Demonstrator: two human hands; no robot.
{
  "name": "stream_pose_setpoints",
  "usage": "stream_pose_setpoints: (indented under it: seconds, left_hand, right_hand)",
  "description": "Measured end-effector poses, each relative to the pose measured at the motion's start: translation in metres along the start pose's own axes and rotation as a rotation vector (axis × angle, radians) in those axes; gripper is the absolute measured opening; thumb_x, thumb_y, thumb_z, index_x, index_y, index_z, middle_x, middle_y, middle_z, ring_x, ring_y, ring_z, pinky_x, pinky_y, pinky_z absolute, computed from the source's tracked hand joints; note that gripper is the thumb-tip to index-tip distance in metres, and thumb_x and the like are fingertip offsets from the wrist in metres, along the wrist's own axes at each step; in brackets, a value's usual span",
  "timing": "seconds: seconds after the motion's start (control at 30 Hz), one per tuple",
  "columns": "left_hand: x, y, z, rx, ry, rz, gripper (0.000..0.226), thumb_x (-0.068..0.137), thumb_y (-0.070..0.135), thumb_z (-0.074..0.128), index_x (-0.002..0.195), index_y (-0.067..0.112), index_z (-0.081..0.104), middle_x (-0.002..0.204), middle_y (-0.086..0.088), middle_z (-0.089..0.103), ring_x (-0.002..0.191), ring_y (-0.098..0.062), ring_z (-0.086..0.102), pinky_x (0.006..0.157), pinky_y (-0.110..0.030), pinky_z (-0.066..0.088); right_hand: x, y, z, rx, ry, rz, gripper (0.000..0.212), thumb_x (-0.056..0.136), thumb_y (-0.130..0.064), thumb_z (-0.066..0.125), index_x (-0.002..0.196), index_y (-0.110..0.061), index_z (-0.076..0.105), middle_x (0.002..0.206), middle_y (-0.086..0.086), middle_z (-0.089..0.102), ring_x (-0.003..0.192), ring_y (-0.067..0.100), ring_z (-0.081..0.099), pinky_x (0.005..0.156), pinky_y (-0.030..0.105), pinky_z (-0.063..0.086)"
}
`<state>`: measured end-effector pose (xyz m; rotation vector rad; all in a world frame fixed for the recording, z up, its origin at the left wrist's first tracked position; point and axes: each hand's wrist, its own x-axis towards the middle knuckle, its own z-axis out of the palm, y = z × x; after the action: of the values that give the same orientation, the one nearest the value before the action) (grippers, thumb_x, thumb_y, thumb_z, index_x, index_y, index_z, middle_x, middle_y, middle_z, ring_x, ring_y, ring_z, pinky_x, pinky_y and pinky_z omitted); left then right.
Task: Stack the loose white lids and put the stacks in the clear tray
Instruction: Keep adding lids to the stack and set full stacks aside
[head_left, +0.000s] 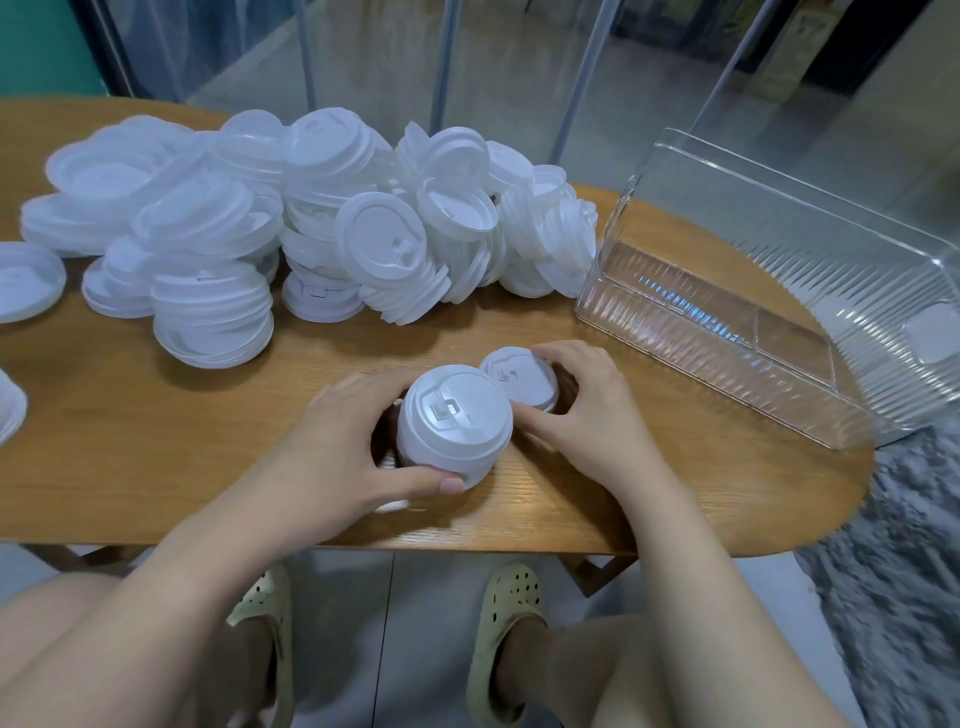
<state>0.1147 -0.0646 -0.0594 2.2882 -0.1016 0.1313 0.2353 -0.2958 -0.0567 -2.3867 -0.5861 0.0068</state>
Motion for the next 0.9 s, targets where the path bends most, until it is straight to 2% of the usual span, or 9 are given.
stream_pose_setpoints:
  seconds: [0.17,0.3,0.4,0.47,0.63,0.9]
  left_hand:
    - [-0.003,0.001,-0.001,-0.015,0.003,-0.01,0.083,0.059,0.078,0.079,0.134,0.055,0.052,0.123,0.041,0.056,0.115,0.01,0.045,0.096,-0.016,0.033]
    - [-0.004,0.004,-0.003,-0.012,-0.01,-0.021,0.086,0.062,0.072,0.079,0.141,0.052,0.05,0.129,0.037,0.056,0.118,0.008,0.045,0.102,-0.024,0.038]
    - [-0.003,0.004,-0.003,-0.013,-0.009,-0.025,0.086,0.065,0.068,0.082,0.142,0.05,0.05,0.131,0.035,0.056,0.12,0.007,0.045,0.106,-0.03,0.039]
    - [-0.003,0.003,-0.004,0.005,-0.004,-0.028,0.087,0.066,0.068,0.083,0.144,0.049,0.049,0.131,0.035,0.056,0.12,0.005,0.045,0.107,-0.033,0.04]
    - [-0.003,0.001,-0.004,0.02,0.0,-0.033,0.089,0.063,0.075,0.079,0.143,0.052,0.048,0.129,0.037,0.056,0.12,0.008,0.043,0.108,-0.034,0.039]
    - [-0.005,0.002,-0.01,0.029,0.008,-0.013,0.079,0.066,0.069,0.083,0.137,0.053,0.054,0.121,0.038,0.059,0.113,0.01,0.046,0.098,-0.029,0.038]
  right_hand:
    - [-0.001,-0.004,-0.01,0.19,0.102,0.014,0.053,0.074,-0.045,0.089,0.121,-0.032,0.068,0.118,-0.023,0.064,0.118,-0.003,0.056,0.104,0.028,0.048]
    - [-0.008,-0.018,-0.015,0.322,0.105,-0.124,0.049,0.074,-0.044,0.085,0.118,-0.029,0.07,0.117,-0.017,0.068,0.115,0.008,0.064,0.095,0.022,0.051]
    - [-0.015,-0.028,-0.012,0.372,0.019,-0.237,0.057,0.076,-0.045,0.082,0.125,-0.02,0.068,0.124,-0.008,0.067,0.119,0.019,0.064,0.095,0.026,0.053]
    - [-0.017,-0.032,-0.01,0.378,-0.04,-0.281,0.06,0.076,-0.044,0.083,0.128,-0.019,0.067,0.128,-0.01,0.065,0.123,0.022,0.062,0.096,0.029,0.053]
    - [-0.02,-0.036,-0.005,0.348,-0.126,-0.326,0.064,0.075,-0.043,0.083,0.132,-0.019,0.066,0.131,-0.009,0.064,0.128,0.023,0.059,0.095,0.03,0.053]
    - [-0.022,-0.051,0.004,0.238,-0.169,-0.355,0.066,0.077,-0.041,0.084,0.135,-0.02,0.062,0.132,-0.011,0.061,0.128,0.011,0.056,0.095,0.013,0.042]
